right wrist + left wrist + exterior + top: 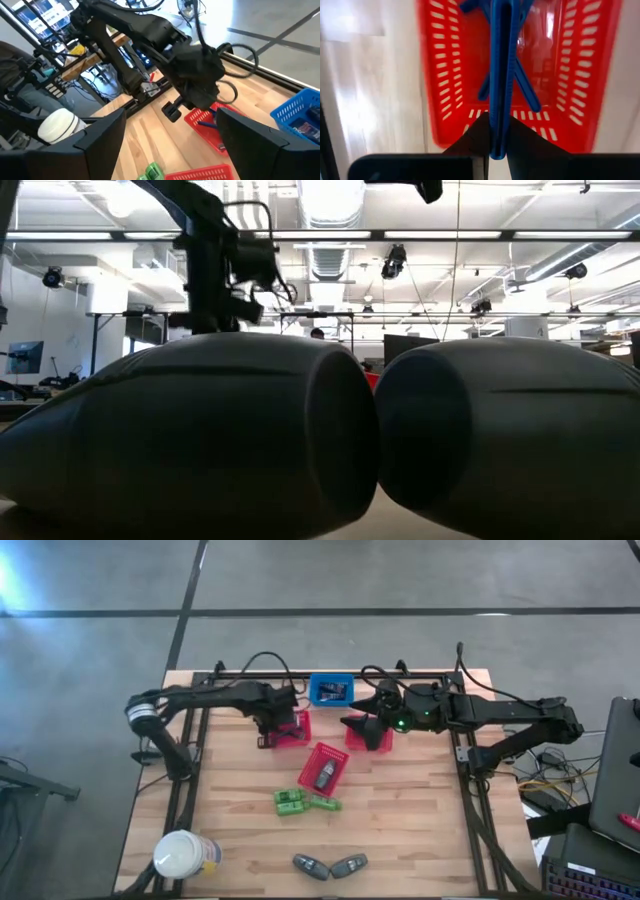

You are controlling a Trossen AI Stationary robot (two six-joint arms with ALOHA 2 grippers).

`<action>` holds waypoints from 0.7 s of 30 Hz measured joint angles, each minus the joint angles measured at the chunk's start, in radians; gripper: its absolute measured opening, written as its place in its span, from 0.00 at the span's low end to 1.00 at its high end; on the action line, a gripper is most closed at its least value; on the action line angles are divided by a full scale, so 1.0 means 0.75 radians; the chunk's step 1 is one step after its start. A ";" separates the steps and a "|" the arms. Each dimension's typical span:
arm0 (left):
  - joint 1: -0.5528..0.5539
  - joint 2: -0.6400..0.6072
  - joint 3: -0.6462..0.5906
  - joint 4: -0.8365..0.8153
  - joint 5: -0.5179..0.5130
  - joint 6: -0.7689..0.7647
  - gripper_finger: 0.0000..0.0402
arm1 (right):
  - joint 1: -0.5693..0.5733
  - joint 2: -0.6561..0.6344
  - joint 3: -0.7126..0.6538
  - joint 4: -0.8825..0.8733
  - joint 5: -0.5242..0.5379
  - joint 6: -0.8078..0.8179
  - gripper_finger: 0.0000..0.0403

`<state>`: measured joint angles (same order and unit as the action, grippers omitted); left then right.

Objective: Pick & Place Travel size toiletries
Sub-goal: Put the blue razor into the top left red bin

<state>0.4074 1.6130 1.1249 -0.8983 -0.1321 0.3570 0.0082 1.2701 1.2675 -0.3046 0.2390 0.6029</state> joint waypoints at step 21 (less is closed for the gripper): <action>0.010 0.155 0.045 0.076 -0.115 0.073 0.29 | 0.000 0.001 -0.013 -0.059 -0.009 0.023 0.76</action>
<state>0.4149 1.7291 1.1590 -0.8416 -0.2186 0.4119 0.0082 1.2709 1.2579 -0.3490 0.2325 0.6198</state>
